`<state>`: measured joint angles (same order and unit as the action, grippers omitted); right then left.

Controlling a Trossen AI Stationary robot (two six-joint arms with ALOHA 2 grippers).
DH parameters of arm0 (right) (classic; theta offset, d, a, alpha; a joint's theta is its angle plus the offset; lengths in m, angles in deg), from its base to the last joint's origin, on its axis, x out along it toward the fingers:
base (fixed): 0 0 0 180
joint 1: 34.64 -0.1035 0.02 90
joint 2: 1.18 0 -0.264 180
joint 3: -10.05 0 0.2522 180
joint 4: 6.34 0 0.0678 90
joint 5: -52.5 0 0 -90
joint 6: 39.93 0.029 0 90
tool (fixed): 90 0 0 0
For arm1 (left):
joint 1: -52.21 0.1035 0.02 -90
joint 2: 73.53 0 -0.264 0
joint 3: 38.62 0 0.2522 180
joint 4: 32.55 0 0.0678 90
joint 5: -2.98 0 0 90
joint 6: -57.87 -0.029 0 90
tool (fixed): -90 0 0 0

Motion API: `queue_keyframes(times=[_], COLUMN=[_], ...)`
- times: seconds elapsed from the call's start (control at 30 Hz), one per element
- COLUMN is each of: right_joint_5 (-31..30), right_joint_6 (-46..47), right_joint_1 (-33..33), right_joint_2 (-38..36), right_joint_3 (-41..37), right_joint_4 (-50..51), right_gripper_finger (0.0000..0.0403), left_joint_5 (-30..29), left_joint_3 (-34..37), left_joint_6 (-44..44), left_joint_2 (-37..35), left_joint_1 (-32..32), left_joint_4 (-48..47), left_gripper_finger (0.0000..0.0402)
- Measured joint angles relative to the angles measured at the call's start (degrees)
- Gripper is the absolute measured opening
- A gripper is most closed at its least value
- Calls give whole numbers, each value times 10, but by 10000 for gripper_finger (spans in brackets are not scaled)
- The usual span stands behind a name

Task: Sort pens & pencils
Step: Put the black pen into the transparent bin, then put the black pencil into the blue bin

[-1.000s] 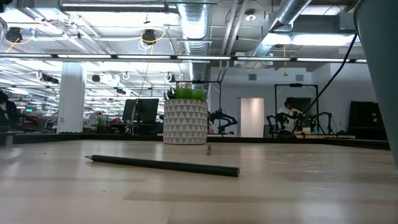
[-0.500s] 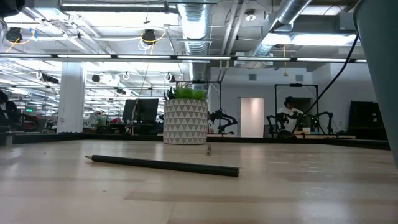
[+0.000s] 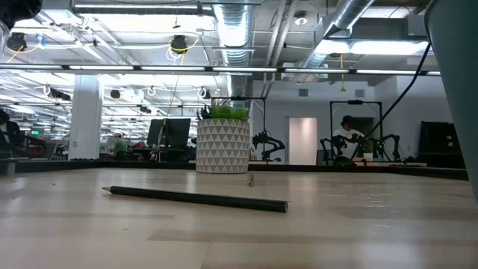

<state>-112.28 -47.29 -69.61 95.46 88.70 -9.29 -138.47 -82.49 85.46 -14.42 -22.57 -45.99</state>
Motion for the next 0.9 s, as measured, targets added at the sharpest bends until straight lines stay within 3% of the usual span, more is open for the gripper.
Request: queue_keyframes(times=[0.57, 0.9], right_joint_5=[2, 3], right_joint_6=[4, 4], right_joint_1=[3, 3], right_joint_2=[0, 0], right_joint_3=[0, 0], right_joint_4=[0, 0], right_gripper_finger=[228, 228], left_joint_5=[-10, -15], left_joint_3=[0, 0], left_joint_6=[125, 126], left_joint_2=[2, 2], left_joint_1=[-17, -16], left_joint_4=[-89, -89], left_gripper_finger=[29, 75])
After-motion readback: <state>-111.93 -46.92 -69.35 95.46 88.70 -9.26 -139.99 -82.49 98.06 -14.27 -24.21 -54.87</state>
